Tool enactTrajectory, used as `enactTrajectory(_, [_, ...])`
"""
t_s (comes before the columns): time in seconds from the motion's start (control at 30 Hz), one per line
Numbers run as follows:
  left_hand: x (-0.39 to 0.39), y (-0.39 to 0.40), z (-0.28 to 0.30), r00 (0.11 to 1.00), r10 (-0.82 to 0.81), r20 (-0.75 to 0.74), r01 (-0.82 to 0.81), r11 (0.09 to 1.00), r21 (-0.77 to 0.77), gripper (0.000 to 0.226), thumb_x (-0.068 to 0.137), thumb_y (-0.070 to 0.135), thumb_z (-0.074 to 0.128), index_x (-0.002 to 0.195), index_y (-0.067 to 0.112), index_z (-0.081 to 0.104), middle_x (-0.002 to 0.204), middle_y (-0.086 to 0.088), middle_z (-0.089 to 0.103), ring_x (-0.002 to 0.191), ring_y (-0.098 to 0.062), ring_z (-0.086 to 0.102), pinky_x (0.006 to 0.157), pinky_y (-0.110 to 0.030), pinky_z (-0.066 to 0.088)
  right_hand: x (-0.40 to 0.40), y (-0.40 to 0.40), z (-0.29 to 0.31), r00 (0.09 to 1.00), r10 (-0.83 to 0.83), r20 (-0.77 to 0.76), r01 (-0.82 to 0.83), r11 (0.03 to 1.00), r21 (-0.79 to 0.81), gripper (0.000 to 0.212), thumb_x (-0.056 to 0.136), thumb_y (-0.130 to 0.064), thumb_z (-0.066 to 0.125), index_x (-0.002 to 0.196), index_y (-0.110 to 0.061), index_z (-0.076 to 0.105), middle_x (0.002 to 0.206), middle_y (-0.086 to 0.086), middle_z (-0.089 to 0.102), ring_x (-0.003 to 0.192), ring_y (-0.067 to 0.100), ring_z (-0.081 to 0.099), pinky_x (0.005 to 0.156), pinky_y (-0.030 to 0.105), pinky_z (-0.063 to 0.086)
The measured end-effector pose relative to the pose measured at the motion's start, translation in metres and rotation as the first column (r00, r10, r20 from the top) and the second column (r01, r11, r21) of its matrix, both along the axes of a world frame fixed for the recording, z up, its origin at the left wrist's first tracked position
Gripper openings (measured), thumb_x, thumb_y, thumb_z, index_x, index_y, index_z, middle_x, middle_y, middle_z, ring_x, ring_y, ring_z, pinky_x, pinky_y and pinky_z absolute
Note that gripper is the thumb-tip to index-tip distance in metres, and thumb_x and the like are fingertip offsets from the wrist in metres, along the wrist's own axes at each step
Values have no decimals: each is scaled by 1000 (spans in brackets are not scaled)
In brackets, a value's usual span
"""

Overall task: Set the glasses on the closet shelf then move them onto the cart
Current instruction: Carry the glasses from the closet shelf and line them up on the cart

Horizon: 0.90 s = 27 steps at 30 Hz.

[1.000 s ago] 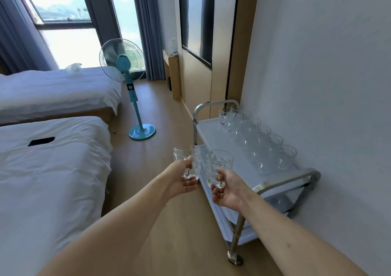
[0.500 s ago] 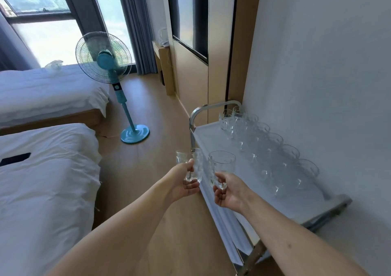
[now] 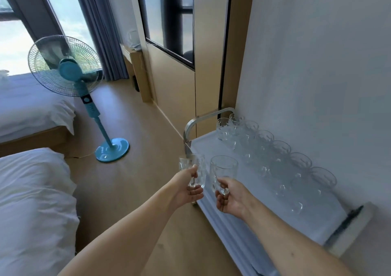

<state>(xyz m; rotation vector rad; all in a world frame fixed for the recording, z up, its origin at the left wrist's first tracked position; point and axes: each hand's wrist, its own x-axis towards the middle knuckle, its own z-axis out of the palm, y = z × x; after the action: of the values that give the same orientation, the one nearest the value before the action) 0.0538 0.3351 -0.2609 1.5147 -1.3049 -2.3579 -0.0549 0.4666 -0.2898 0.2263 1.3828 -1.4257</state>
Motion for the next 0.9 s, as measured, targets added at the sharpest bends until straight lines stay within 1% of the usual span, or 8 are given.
enactTrajectory(0.07, [1, -25, -2, 999, -42, 0, 42, 999, 14, 36, 98, 47, 61, 96, 12, 53, 105, -21, 56, 88, -34, 60, 77, -43, 59, 7, -19, 0, 999, -48, 12, 48, 999, -2, 14, 94, -26, 65, 98, -15, 57, 66, 5, 52, 53, 13, 50, 55, 25, 42])
enactTrajectory(0.17, [1, -58, -5, 994, -106, -7, 106, 994, -4, 38, 99, 47, 60, 100, 10, 54, 104, -20, 55, 89, -34, 60, 79, -43, 59, 13, -43, -1, 995, -95, 12, 95, 996, -6, 17, 92, -28, 68, 97, -16, 56, 64, 4, 51, 50, 11, 50, 56, 25, 42])
enactTrajectory(0.3, [1, -96, -10, 984, -177, 5, 177, 984, -11, 37, 99, 47, 60, 105, 11, 56, 104, -20, 55, 92, -34, 59, 91, -45, 57, 24, -72, -7, 985, -169, 13, 169, 986, 1, 21, 90, -29, 70, 101, -15, 58, 66, 4, 52, 50, 11, 50, 52, 24, 42])
enactTrajectory(0.43, [-3, -126, -16, 974, -228, 15, 228, 974, -9, 36, 100, 46, 60, 102, 11, 54, 99, -19, 54, 90, -33, 56, 82, -42, 57, 32, -91, -10, 972, -234, 33, 234, 972, 3, 24, 89, -28, 72, 101, -15, 56, 70, 6, 54, 52, 12, 52, 54, 24, 42])
enactTrajectory(0.63, [-27, -159, -27, 957, -288, 32, 288, 958, -9, 36, 99, 46, 60, 101, 11, 55, 100, -19, 56, 89, -34, 61, 84, -44, 58, 23, -111, -15, 951, -307, 35, 305, 952, 34, 24, 88, -28, 74, 96, -16, 55, 73, 7, 54, 55, 12, 53, 52, 23, 43])
enactTrajectory(0.7, [-38, -167, -31, 955, -295, 39, 295, 955, 5, 36, 98, 46, 61, 101, 11, 55, 97, -20, 56, 85, -34, 61, 84, -45, 57, 11, -118, -18, 947, -321, 31, 319, 946, 50, 24, 87, -29, 75, 92, -18, 54, 70, 6, 54, 54, 12, 52, 50, 22, 43])
enactTrajectory(0.83, [-65, -183, -43, 948, -312, 57, 312, 950, 11, 38, 97, 49, 62, 97, 12, 54, 95, -19, 56, 77, -31, 61, 79, -44, 58, -18, -134, -30, 948, -318, 6, 317, 946, 65, 25, 87, -31, 75, 86, -20, 53, 57, 1, 51, 49, 10, 49, 48, 22, 42])
enactTrajectory(0.9, [-84, -191, -50, 944, -324, 66, 325, 946, 0, 37, 98, 48, 61, 97, 12, 54, 92, -18, 56, 76, -30, 60, 73, -41, 58, -36, -142, -38, 947, -322, 6, 321, 945, 72, 25, 87, -31, 76, 89, -19, 54, 58, 1, 52, 50, 11, 50, 48, 22, 42])
